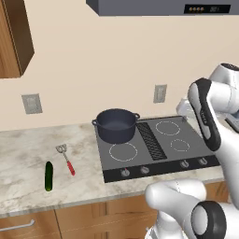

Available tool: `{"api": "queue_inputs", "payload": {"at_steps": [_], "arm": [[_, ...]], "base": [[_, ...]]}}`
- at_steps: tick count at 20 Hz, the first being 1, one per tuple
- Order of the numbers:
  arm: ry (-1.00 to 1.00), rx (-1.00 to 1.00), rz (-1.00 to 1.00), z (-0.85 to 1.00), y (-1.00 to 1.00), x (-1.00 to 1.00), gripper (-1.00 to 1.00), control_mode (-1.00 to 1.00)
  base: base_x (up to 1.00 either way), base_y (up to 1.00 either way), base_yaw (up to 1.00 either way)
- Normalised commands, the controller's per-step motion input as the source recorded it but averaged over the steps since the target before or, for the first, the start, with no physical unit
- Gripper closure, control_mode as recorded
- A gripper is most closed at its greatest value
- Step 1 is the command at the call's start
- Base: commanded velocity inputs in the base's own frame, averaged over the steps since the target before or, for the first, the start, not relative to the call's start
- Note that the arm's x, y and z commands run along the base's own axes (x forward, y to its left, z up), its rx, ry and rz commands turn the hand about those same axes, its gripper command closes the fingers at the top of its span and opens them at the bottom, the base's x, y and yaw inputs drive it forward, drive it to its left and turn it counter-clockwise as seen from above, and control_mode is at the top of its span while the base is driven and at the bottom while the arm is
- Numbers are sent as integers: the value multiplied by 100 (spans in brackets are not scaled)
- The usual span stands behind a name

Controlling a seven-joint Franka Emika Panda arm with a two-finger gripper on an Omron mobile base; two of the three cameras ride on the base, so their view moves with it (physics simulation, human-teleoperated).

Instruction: Put the lime and cucumber in the pot. Retrieve the spatula and lightly stir the vegetables in the pot.

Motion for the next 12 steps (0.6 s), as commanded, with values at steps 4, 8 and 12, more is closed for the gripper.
{"api": "queue_inputs", "payload": {"at_steps": [4,8,12], "arm": [[22,0,-38,-4,-98,3,-100,-100],[31,-8,-34,-16,-87,28,-100,-100],[20,-6,-27,-58,-88,51,-100,-100]], "base": [[0,0,0],[0,0,0],[0,0,0]]}}
